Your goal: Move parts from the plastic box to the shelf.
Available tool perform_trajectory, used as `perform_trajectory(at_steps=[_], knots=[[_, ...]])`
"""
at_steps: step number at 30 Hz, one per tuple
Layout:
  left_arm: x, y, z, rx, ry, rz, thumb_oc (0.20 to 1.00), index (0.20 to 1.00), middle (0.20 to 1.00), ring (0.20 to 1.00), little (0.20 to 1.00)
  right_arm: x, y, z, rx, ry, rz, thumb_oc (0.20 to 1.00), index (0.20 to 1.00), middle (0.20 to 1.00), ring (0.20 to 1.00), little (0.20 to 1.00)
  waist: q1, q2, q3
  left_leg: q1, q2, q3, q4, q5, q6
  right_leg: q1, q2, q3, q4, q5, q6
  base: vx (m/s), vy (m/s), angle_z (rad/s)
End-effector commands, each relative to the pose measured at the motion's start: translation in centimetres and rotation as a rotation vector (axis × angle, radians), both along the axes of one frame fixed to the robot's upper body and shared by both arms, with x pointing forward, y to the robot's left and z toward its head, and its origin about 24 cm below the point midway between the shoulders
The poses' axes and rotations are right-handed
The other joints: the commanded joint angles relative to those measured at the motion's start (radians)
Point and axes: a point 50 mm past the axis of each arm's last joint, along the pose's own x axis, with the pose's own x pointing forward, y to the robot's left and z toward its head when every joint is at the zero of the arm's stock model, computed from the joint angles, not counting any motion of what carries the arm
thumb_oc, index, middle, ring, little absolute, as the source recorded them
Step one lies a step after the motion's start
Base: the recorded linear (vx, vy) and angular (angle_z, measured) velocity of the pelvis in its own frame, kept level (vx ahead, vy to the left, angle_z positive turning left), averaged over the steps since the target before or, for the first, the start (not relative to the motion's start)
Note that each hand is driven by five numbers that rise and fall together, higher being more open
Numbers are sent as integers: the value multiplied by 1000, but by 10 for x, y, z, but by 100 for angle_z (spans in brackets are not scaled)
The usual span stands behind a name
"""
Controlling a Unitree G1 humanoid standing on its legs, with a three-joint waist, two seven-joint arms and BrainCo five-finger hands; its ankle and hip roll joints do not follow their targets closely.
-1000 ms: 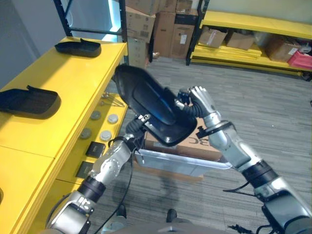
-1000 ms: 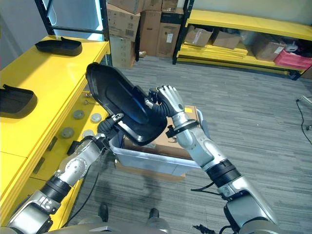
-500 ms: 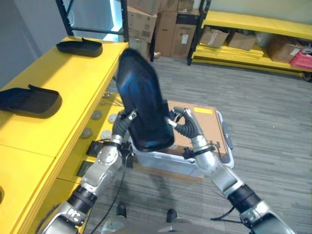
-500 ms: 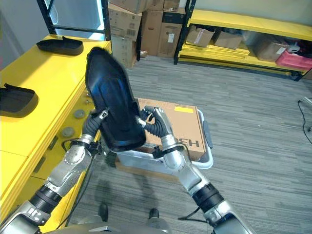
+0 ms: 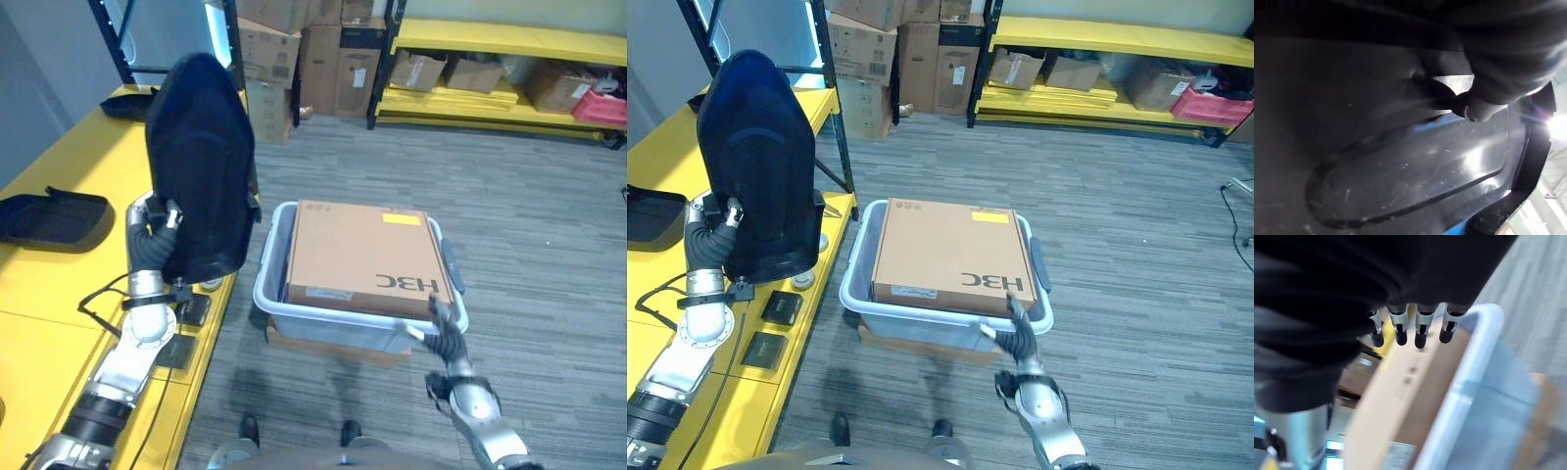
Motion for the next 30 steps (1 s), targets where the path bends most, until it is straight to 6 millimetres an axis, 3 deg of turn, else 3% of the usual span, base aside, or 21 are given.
perform_trajectory(at_steps=[1,3,6,8,10,13,15,17,18,22,23,25,30], knots=[[-10,1,49,-17,-284,-85,200,200,200,200,200,2,21,-11,159,88,125,1000,1000,1000,1000,1000,29,-13,9,61,-26,4,-1,-145,28,51,16,-49,13,-120,-6,35,50,2],[-21,-1,62,-39,-345,-155,200,200,200,200,200,-31,24,-47,189,335,130,1000,1000,1000,1000,1000,66,-17,14,56,-35,-26,-1,-147,34,53,12,-63,37,-134,-8,10,25,1],[-23,-15,73,-52,-384,-276,200,200,200,200,200,-51,26,-67,211,468,92,1000,1000,1000,1000,1000,88,-9,30,45,-42,-75,-1,-138,50,29,8,-53,141,-175,-13,-20,-7,16],[-20,-27,82,-64,-397,-392,200,200,200,200,200,-66,27,-81,286,594,4,1000,1000,1000,1000,1000,84,0,50,40,-52,-146,-1,-125,66,-7,15,-1,234,-197,-19,3,-95,53],[-15,-41,91,-92,-409,-537,200,200,200,200,200,-82,26,-92,343,696,-71,1000,1000,1000,1000,1000,69,9,70,37,-61,-247,-1,-105,74,-27,51,83,269,-212,-38,-18,-247,181],[-15,-46,96,-122,-413,-598,200,200,200,200,200,-95,24,-97,372,797,-91,1000,1000,1000,1000,1000,72,5,75,34,-62,-284,-1,-97,66,-11,74,98,245,-221,-55,-20,-186,202],[-20,-51,98,-161,-409,-650,200,200,200,200,200,-102,21,-99,404,867,-101,1000,1000,1000,1000,1000,108,-2,80,4,-53,-292,7,-78,22,35,87,70,183,-221,-72,-35,-261,126],[-24,-54,98,-212,-384,-679,200,200,200,200,200,-98,16,-99,396,924,-117,1000,1000,1000,1000,1000,158,2,102,-68,-19,-272,32,-31,-35,71,106,33,142,-222,-86,-88,-272,104],[-24,-54,98,-212,-384,-679,200,200,200,200,200,-98,16,-99,395,924,-117,1000,1000,1000,1000,1000,157,2,102,-69,-19,-273,33,-31,-35,71,106,33,141,-222,-86,-90,-175,77],[-21,-54,94,-197,-338,-677,200,200,200,200,200,-88,8,-96,375,915,-173,1000,1000,1000,1000,1000,168,4,114,-100,3,-148,85,-35,-39,85,106,-50,132,-213,-87,-94,-67,34],[-19,-53,93,-213,-323,-681,200,200,200,200,200,-82,5,-93,402,891,-203,1000,1000,1000,1000,1000,159,-3,111,-102,0,-56,137,-68,-24,87,93,-100,118,-202,-86,-93,-10,81],[-19,-52,91,-205,-315,-666,200,200,200,200,200,-79,7,-93,415,903,-197,1000,1000,1000,1000,1000,147,-15,106,-84,-5,31,192,-123,0,83,75,-140,111,-191,-85,-104,20,54],[-17,-52,87,-156,-280,-643,200,200,200,200,200,-88,11,-95,388,1000,-147,1000,1000,1000,1000,1000,135,-27,89,-30,-38,106,272,-256,34,90,51,-194,94,-178,-74,-5,99,90]])
